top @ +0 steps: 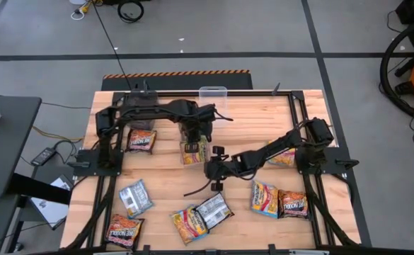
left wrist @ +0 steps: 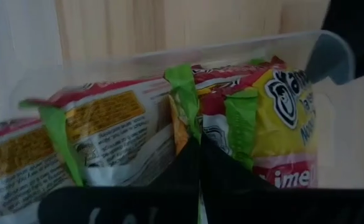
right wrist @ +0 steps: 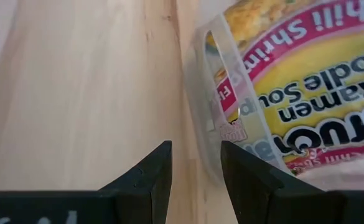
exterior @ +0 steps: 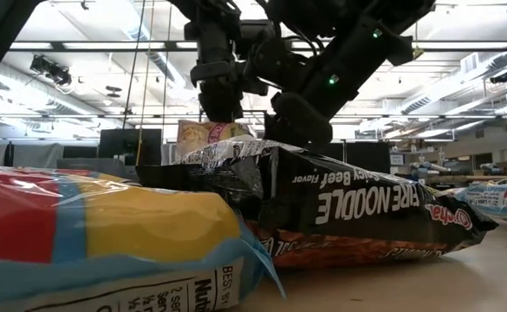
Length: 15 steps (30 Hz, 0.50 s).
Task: Sort Maruchan noodles
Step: Adjust the green noodle pack on the bottom transparent bin
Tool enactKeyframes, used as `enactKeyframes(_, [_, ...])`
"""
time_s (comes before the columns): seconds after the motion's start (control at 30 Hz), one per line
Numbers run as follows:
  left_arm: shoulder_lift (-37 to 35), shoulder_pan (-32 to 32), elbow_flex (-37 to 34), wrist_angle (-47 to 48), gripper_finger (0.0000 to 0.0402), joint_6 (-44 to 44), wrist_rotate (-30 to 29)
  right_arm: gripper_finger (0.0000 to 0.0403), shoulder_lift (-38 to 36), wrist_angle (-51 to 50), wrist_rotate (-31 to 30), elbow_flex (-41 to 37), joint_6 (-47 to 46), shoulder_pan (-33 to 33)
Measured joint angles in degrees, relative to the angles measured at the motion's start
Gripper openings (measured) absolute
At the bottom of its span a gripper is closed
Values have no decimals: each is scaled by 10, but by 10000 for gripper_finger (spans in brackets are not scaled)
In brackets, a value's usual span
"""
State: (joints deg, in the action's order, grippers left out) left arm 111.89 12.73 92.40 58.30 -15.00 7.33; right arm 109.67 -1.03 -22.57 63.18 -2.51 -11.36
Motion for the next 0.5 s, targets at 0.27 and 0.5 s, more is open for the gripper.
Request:
enactKeyframes(0.27, [-28, -10, 0, 37, 2, 30, 2, 145, -1, 0, -6, 0, 2, 13])
enactKeyframes(0.5, [-58, -18, -1, 47, 1, 43, -19, 145, -2, 9, -16, 0, 12, 24])
